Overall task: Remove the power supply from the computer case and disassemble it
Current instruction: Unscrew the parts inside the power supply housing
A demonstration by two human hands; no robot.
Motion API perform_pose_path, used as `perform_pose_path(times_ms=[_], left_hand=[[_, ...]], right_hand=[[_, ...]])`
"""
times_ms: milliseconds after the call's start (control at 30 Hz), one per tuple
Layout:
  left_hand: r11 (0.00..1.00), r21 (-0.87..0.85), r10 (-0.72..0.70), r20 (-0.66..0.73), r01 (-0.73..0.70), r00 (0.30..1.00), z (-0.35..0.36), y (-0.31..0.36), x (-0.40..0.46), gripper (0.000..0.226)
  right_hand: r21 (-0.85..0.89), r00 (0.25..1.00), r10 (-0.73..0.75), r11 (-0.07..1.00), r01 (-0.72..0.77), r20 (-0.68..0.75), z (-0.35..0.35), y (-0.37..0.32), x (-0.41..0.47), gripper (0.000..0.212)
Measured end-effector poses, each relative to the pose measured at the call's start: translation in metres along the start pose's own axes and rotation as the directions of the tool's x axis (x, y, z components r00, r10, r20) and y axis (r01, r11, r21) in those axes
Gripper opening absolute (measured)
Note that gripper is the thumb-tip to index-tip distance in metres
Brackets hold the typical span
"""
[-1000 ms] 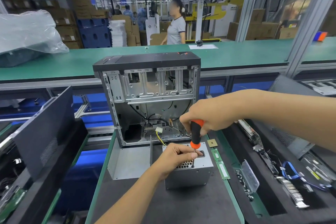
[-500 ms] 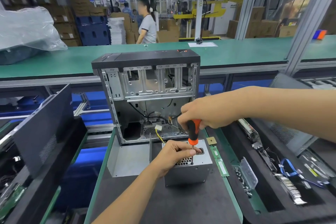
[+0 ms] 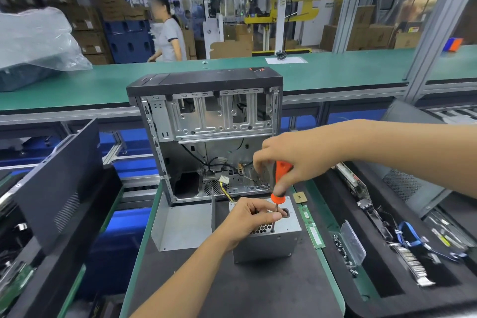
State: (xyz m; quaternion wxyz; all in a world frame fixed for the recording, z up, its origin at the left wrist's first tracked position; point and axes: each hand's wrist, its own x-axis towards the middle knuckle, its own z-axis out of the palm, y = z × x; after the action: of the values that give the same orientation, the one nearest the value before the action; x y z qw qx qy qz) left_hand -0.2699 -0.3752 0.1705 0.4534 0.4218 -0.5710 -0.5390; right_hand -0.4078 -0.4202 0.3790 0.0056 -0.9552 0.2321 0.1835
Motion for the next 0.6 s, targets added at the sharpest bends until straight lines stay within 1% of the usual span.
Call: perform_pose_path(times_ms=[67,100,133,200,267,333,400,433,467,500,533,567,600], left_hand=[[1.000,0.016,-0.008,0.003,0.008,1.000,0.001,0.000,0.001,0.013],[1.000,0.024,-0.015,0.004,0.015,1.000,0.001,0.000,0.001,0.013],[0.999,0.027,-0.023,0.001,0.023,1.000,0.001,0.000,0.001,0.013],[0.999,0.033,-0.034,-0.013,0.035,0.999,0.000,0.000,0.002,0.012],[0.998,0.051,-0.033,-0.019,0.034,0.999,0.000,0.001,0.003,0.013],[0.999,0.046,-0.027,-0.011,0.028,1.000,0.000,0.002,0.003,0.017],[1.000,0.019,-0.020,0.007,0.020,1.000,0.000,0.002,0.003,0.018],[1.000,0.015,-0.017,0.014,0.017,1.000,0.000,0.002,0.003,0.017],[1.000,0.021,-0.015,0.019,0.014,1.000,0.000,0.002,0.003,0.016],[0.999,0.031,-0.012,0.020,0.011,1.000,0.000,0.002,0.003,0.014],[0.999,0.038,-0.012,0.022,0.011,1.000,0.000,0.002,0.003,0.011],[0.999,0.041,-0.013,0.023,0.012,1.000,0.000,0.003,0.003,0.007],[0.999,0.040,-0.016,0.022,0.015,1.000,0.000,0.003,0.003,0.004]], right_hand=[[-0.114,0.980,0.180,0.975,-0.189,-0.079,0.003,-0.003,0.001,0.069],[-0.171,0.966,0.243,0.952,-0.255,-0.092,0.006,-0.005,0.003,0.073],[-0.224,0.961,0.254,0.936,-0.272,-0.107,0.010,-0.008,0.005,0.068],[-0.319,0.969,0.197,0.918,-0.236,-0.150,0.015,-0.009,0.006,0.058],[-0.375,0.984,0.093,0.916,-0.145,-0.154,0.014,-0.009,0.002,0.041],[-0.296,0.997,0.000,0.955,-0.024,-0.080,0.013,-0.005,-0.001,0.021],[-0.143,0.997,-0.077,0.987,0.073,-0.027,0.009,-0.003,-0.004,0.027],[-0.064,0.997,-0.071,0.996,0.069,-0.027,0.008,-0.003,-0.005,0.033],[-0.024,0.999,-0.033,0.999,0.032,-0.041,0.007,-0.003,-0.004,0.040],[-0.038,0.997,0.038,0.998,-0.041,-0.063,0.005,-0.003,-0.003,0.051],[-0.093,0.988,0.128,0.986,-0.137,-0.090,0.005,-0.003,0.000,0.062],[-0.140,0.972,0.208,0.965,-0.223,-0.112,0.006,-0.005,0.002,0.069],[-0.171,0.960,0.254,0.947,-0.272,-0.121,0.007,-0.007,0.005,0.069]])
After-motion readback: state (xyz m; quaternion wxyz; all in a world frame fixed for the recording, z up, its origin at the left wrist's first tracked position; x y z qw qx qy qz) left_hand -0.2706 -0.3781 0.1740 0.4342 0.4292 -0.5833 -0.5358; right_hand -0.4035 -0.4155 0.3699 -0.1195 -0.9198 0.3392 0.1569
